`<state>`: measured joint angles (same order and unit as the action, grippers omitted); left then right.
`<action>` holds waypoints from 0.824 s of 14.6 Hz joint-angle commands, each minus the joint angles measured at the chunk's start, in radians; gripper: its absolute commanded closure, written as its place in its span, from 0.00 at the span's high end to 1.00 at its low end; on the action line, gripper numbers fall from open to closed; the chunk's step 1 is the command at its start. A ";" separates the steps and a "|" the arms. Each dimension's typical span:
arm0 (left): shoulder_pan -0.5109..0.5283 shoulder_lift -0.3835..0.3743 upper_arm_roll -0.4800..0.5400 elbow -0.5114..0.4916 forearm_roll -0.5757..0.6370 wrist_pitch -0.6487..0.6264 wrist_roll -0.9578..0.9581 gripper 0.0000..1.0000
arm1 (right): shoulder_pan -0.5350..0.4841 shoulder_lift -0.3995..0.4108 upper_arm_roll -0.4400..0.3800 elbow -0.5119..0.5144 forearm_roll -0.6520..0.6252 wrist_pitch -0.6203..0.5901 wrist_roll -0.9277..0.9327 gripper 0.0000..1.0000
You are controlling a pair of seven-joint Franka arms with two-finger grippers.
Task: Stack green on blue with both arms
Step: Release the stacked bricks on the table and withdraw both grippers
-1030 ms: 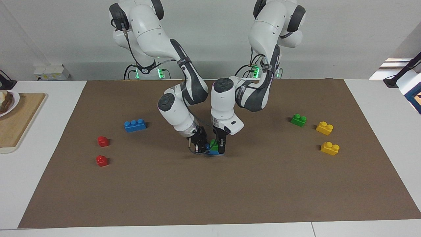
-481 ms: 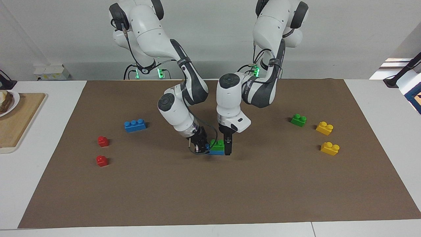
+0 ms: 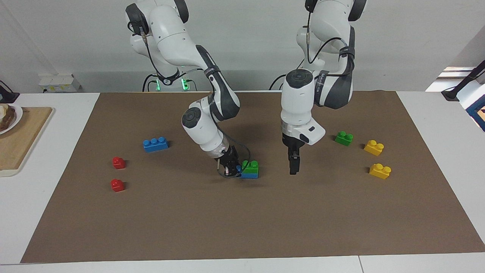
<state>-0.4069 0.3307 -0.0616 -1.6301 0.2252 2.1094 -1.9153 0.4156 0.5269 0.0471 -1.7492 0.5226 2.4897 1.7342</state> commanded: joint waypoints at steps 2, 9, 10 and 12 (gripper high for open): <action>0.092 -0.084 -0.009 -0.048 0.008 -0.081 0.211 1.00 | -0.014 0.002 -0.003 -0.038 -0.001 0.032 -0.010 0.00; 0.264 -0.189 -0.003 -0.094 0.009 -0.181 0.824 1.00 | -0.079 -0.013 -0.004 -0.020 0.002 -0.035 -0.068 1.00; 0.290 -0.199 -0.003 -0.094 0.008 -0.181 0.920 1.00 | -0.107 -0.019 -0.003 -0.009 0.000 -0.063 -0.070 1.00; 0.348 -0.222 -0.004 -0.094 0.008 -0.189 1.118 1.00 | -0.171 -0.048 -0.004 0.000 -0.001 -0.132 -0.100 1.00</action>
<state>-0.1078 0.1606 -0.0556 -1.6847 0.2252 1.9334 -0.9634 0.3111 0.5192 0.0325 -1.7507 0.5225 2.4283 1.6787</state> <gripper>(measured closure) 0.000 0.000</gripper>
